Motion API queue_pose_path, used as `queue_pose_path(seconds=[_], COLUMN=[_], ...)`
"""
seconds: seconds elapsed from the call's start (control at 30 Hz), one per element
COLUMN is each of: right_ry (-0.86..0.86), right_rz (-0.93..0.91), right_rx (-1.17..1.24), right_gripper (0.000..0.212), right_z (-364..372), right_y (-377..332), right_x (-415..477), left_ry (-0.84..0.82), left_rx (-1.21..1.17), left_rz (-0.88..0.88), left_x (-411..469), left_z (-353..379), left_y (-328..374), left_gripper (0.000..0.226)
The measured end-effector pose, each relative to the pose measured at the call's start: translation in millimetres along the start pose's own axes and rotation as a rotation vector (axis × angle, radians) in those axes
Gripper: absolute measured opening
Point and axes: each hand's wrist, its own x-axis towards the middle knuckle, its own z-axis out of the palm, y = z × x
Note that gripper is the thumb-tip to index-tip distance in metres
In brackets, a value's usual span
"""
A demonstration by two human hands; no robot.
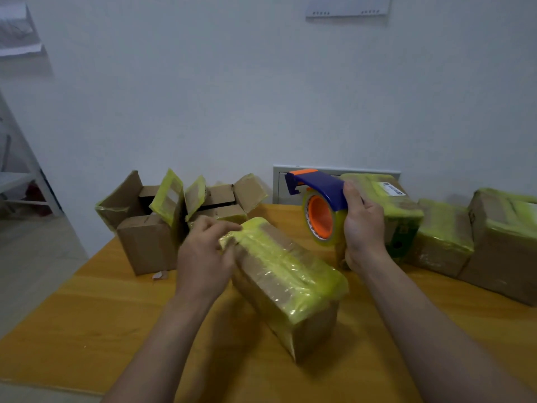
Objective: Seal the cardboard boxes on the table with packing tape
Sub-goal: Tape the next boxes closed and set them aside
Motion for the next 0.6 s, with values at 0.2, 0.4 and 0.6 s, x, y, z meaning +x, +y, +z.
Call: queue_pose_path(seconds=[0.2, 0.4, 0.6], right_ry=[0.025, 0.014, -0.053], right_rz=[-0.007, 0.0, 0.0], right_rx=[-0.013, 0.009, 0.031], right_gripper=[0.038, 0.037, 0.034], right_z=[-11.8, -21.1, -27.6], right_y=[-2.6, -5.0, -11.1], right_x=[-3.6, -5.7, -8.2], left_ry=[-0.628, -0.67, -0.716], left_rx=[0.135, 0.08, -0.324], left_rz=[0.159, 0.171, -0.04], left_x=[-33.2, -25.9, -8.3], left_z=[2.5, 9.8, 2.1], left_y=[54.4, 52.7, 27.2], left_gripper=[0.098, 0.074, 0.074])
